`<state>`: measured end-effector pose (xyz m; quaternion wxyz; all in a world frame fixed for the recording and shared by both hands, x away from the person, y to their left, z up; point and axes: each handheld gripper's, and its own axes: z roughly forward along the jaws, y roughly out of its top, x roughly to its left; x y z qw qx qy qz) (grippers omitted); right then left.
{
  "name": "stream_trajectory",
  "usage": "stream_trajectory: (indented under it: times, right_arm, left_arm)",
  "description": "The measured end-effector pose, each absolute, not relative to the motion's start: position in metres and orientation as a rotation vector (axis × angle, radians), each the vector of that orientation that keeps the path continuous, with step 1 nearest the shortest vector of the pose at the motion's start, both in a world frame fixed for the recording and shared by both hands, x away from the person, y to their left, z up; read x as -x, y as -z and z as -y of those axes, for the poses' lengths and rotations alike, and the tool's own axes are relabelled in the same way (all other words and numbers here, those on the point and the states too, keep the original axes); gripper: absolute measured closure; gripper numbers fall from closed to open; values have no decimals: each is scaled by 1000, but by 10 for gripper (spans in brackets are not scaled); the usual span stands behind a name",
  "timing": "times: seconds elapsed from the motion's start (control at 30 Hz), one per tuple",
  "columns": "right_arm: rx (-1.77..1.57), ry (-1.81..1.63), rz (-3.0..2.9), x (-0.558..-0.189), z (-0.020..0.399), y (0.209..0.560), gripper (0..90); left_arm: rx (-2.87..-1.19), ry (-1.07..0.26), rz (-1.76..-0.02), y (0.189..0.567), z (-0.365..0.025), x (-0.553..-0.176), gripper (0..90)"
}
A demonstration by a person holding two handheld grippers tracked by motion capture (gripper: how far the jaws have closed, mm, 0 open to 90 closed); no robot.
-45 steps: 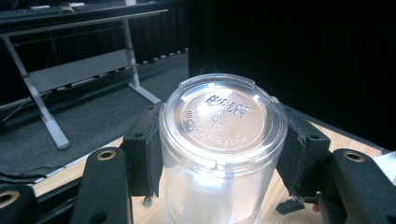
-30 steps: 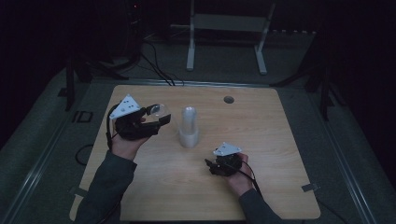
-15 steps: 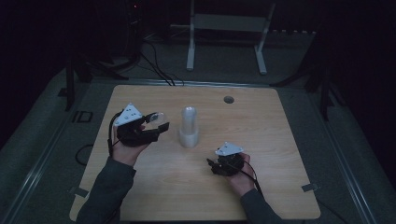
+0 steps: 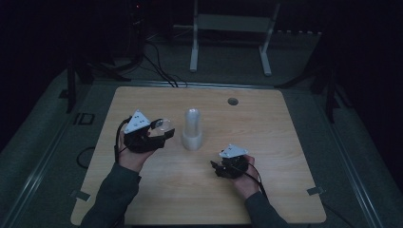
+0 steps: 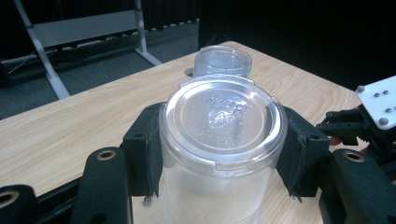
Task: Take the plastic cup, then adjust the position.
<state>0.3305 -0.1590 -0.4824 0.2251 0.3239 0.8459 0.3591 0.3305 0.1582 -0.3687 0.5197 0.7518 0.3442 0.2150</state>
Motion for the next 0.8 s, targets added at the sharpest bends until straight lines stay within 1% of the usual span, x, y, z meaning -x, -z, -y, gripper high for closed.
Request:
stream_trajectory:
  times: [0.4,0.8]
  right_arm:
    - [-831,-1064,-2358,-333,155,476,379]
    - [-754,-1424,-2378,-340,148,459,376]
  left_arm:
    - [-1811,-506,-797,376,-150,-329,409]
    - [-1818,-471,-764,386,-143,-326,408]
